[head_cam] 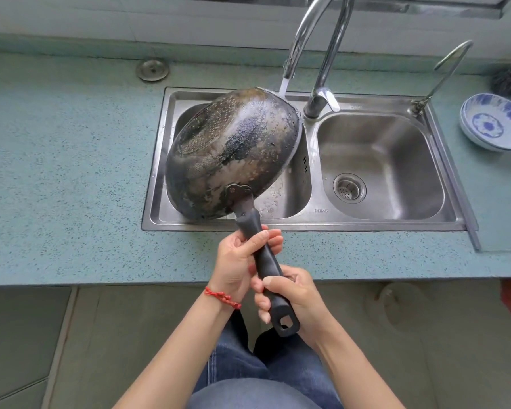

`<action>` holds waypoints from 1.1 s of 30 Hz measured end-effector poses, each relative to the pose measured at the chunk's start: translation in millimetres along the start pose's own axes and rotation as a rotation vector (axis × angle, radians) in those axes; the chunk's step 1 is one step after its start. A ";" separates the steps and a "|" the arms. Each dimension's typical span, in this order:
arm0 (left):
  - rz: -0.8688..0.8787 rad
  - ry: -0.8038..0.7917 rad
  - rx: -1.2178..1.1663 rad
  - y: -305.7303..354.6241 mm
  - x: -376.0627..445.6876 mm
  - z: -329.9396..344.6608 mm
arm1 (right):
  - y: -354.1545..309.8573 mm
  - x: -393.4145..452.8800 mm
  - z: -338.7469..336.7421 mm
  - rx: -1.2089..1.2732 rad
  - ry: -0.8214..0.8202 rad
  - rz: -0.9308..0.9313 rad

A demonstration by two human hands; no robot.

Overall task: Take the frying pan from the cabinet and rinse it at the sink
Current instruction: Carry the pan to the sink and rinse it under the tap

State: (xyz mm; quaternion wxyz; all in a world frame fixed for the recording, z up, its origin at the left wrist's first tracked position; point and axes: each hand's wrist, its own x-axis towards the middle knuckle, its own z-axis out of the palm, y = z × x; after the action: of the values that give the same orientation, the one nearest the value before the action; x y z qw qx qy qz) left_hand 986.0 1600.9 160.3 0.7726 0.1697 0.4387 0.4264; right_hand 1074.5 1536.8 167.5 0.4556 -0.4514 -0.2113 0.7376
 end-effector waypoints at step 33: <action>-0.099 -0.178 0.274 -28.3 28.6 18.7 | -0.6 -3.3 -31.1 0.039 0.199 0.008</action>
State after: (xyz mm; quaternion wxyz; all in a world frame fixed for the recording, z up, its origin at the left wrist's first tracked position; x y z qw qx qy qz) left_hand 1023.0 1609.8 137.5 0.7981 0.2887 0.4304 0.3073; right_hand 1102.1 1531.1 153.8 0.4800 -0.5143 -0.1489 0.6949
